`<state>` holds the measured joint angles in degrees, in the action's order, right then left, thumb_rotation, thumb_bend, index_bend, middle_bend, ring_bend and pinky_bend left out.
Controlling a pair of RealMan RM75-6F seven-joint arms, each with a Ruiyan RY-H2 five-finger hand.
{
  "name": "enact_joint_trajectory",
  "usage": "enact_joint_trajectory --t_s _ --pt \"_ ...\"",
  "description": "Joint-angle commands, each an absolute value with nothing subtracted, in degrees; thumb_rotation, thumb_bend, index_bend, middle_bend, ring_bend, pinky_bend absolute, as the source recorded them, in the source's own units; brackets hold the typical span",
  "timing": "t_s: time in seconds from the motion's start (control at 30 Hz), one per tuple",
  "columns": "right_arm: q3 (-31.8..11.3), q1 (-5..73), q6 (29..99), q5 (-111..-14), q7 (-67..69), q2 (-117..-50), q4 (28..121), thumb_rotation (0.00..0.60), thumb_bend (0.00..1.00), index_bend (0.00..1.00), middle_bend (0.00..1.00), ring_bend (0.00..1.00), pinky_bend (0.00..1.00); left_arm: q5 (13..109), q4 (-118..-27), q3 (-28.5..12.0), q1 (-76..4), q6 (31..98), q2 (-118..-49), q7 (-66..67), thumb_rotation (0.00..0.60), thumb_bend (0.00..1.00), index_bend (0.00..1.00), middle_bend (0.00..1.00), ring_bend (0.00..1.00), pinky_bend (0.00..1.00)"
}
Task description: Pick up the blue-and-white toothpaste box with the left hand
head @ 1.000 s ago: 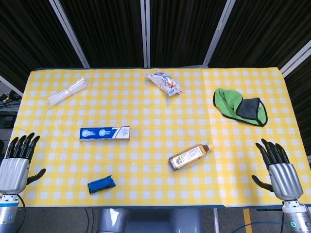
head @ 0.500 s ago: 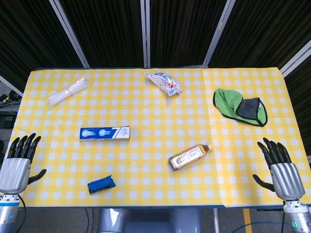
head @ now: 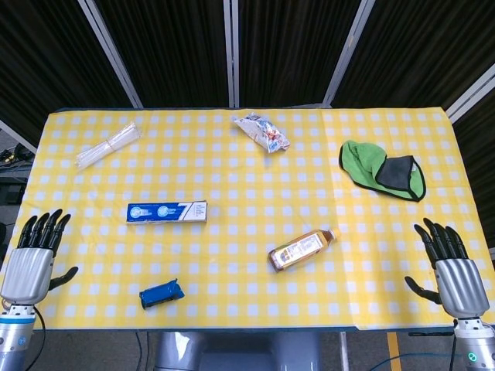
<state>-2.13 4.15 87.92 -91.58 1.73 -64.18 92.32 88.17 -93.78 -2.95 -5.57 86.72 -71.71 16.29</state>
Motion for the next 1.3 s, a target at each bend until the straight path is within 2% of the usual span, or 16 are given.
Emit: enact_joint_trajectory --t_s 0.03,0.17,0.37,0.67,0.8,1.3 --pt "-2.1 4.2 87.7 -91.6 2.0 -64.2 92.3 0.6 0.08 0.0 0.0 0.0 0.0 86.4 -93.6 -4.5 -7.5 84.2 -71.5 17.5 0.6 0.07 0.0 0.0 0.0 0.0" --pt "-2.1 4.4 87.2 -91.4 2.3 -64.1 92.4 0.6 0.08 0.0 0.0 0.0 0.0 83.1 -93.2 -6.9 -11.3 78.5 -71.3 19.7 0.6 0.08 0.02 0.0 0.0 0.03" --pt "-2.2 4.7 86.2 -90.5 3.4 -64.1 92.0 0.6 0.08 0.0 0.0 0.0 0.0 76.7 -92.9 -9.7 -17.6 68.4 -71.5 24.0 0.6 0.12 0.09 0.0 0.02 0.11" --pt "-2.8 5.2 84.8 -88.8 5.4 -63.8 91.3 0.6 0.08 0.0 0.0 0.0 0.0 64.6 -88.3 -12.7 -26.4 55.7 -74.8 30.3 0.6 0.14 0.15 0.01 0.07 0.14" --pt "-2.7 5.3 84.3 -88.5 5.9 -63.8 91.1 0.6 0.08 0.0 0.0 0.0 0.0 59.9 -86.3 -13.0 -29.5 52.8 -76.6 34.4 0.6 0.19 0.17 0.03 0.08 0.15" --pt "-2.8 5.4 84.1 -88.3 7.3 -63.3 91.1 0.6 0.08 0.0 0.0 0.0 0.0 45.5 -80.7 -11.9 -37.3 49.8 -84.2 43.3 0.6 0.19 0.2 0.05 0.1 0.16"
